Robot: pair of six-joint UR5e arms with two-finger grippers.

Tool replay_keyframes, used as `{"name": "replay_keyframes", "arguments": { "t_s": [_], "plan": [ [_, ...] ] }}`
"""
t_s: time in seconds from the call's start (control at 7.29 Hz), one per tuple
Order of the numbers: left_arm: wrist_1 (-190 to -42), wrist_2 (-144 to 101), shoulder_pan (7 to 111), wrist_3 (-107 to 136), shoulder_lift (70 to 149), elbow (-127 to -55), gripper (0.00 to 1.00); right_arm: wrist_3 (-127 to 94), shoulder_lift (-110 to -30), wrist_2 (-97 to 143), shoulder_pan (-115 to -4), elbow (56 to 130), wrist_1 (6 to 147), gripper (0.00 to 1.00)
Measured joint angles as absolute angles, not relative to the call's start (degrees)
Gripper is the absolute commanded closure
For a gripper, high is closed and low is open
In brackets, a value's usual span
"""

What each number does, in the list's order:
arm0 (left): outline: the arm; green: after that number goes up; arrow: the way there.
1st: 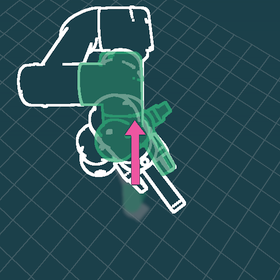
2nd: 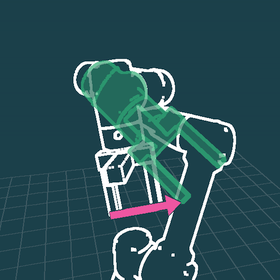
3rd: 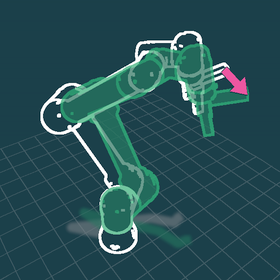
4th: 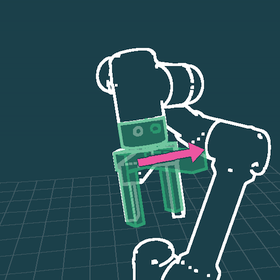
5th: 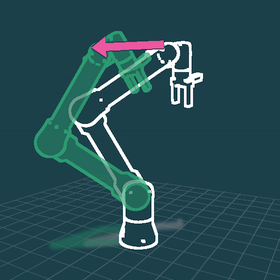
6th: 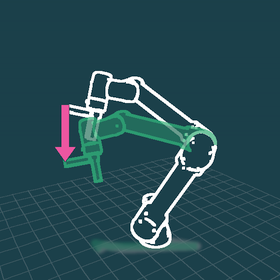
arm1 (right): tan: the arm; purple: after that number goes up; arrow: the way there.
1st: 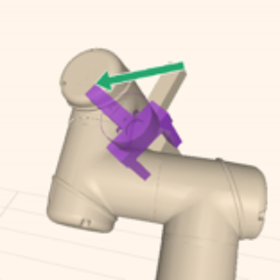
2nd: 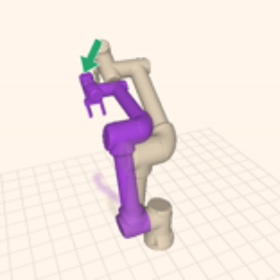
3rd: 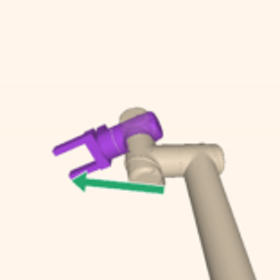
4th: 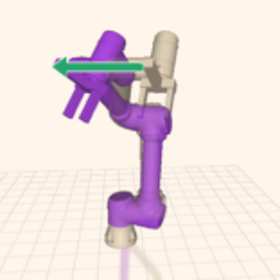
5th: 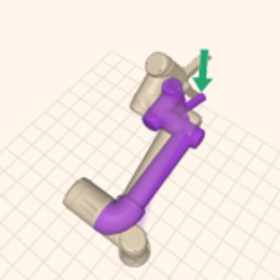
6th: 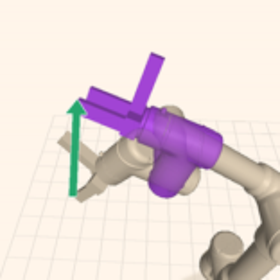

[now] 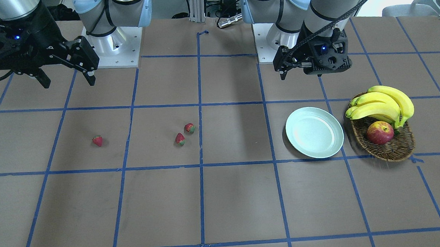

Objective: Collect all strawberries into plate

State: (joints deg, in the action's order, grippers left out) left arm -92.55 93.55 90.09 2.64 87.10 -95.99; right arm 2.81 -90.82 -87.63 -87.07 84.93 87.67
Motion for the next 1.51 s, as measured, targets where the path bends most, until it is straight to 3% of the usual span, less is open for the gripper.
{"name": "replay_keyframes", "arguments": {
  "t_s": [0.69, 1.1, 1.51],
  "plan": [
    [-92.6, 93.6, 90.1, 2.6, 87.1, -96.1, 0.00, 0.5, -90.0, -87.1, -88.7, 85.9, 88.7, 0.00],
    [-92.5, 93.5, 90.2, 2.6, 87.2, -96.1, 0.00, -14.8, -86.6, -91.1, -97.9, 86.5, 91.5, 0.00],
    [-92.5, 93.5, 90.1, 2.6, 87.2, -96.1, 0.00, -32.4, -80.7, -91.1, -107.3, 94.1, 103.8, 0.00]
  ]
}}
